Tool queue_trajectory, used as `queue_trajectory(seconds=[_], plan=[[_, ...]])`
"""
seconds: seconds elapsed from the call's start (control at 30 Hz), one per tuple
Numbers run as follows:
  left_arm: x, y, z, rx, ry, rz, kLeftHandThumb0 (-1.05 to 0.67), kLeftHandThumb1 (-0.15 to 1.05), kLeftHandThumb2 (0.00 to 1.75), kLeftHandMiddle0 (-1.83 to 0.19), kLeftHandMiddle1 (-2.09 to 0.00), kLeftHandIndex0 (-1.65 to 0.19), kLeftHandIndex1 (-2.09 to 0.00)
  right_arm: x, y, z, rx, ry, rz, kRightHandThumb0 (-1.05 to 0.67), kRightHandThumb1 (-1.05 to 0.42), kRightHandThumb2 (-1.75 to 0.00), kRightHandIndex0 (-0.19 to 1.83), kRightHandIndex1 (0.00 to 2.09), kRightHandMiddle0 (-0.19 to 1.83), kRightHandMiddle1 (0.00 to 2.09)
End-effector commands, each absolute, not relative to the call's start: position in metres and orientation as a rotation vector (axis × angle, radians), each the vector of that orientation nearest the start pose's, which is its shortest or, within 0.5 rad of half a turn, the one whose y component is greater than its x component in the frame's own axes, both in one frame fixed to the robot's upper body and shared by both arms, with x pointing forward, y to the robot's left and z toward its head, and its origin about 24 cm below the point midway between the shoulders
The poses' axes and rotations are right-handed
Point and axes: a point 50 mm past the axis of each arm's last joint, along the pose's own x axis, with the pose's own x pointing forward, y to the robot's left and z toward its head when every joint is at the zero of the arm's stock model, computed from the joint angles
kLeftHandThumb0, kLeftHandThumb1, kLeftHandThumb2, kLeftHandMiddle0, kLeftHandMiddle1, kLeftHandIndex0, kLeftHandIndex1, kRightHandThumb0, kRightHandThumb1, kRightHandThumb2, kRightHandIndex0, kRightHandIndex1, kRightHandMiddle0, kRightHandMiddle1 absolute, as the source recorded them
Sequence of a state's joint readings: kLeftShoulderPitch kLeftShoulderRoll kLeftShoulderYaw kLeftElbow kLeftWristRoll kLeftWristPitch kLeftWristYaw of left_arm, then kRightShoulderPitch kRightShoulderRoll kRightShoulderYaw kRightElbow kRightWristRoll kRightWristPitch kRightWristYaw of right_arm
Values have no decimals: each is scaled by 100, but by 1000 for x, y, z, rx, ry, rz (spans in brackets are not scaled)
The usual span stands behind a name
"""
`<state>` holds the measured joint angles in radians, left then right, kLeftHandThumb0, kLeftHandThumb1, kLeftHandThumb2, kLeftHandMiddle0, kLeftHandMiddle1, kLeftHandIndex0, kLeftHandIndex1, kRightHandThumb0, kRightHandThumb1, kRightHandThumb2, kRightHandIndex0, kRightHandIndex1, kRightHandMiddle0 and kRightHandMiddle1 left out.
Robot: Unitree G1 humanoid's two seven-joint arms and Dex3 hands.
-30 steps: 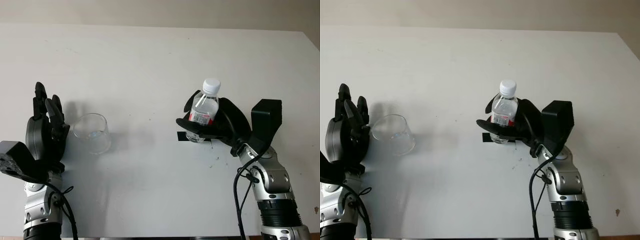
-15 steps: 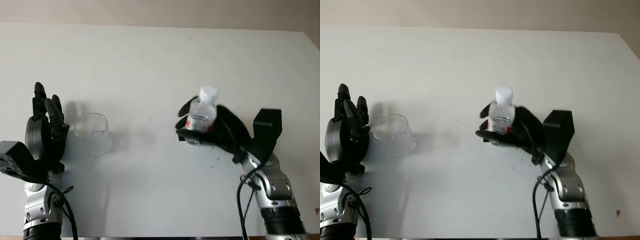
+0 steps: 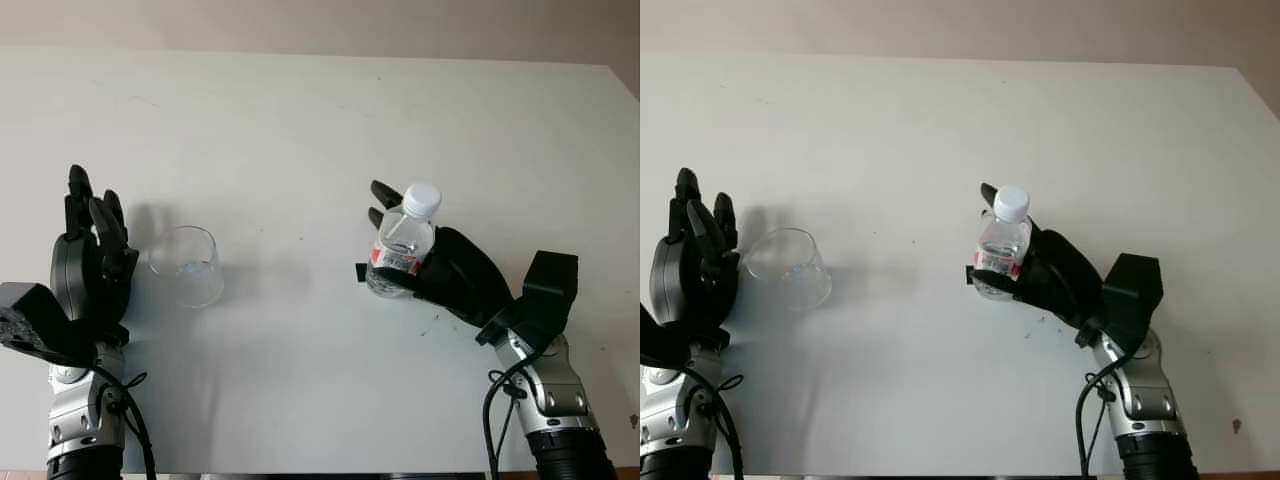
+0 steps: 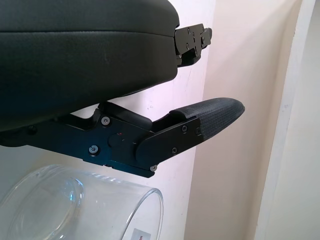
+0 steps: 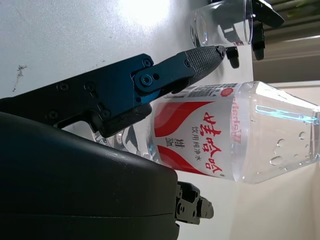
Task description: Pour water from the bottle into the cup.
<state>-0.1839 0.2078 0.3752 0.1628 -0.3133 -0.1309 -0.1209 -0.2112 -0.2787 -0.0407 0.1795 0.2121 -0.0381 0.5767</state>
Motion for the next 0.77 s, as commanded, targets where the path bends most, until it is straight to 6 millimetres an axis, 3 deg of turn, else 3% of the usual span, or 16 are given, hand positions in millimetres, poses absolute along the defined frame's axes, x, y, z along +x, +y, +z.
queue_trajectory(seconds=[0.0, 0.27, 0.73], plan=[[270, 268, 85, -128, -248, 236, -68, 105, 78, 8, -6, 15, -6, 281, -184, 56, -75, -24, 523, -78, -96, -6, -19, 0, -19, 0], [271, 268, 84, -135, -247, 236, -67, 105, 79, 9, -5, 15, -5, 280, -186, 67, -241, -162, 464, -95, -98, -6, -19, 0, -19, 0], [272, 268, 85, -129, -248, 233, -68, 105, 79, 9, -5, 15, -5, 268, -174, 89, -250, -355, 455, -90, -99, -6, -19, 0, -19, 0]])
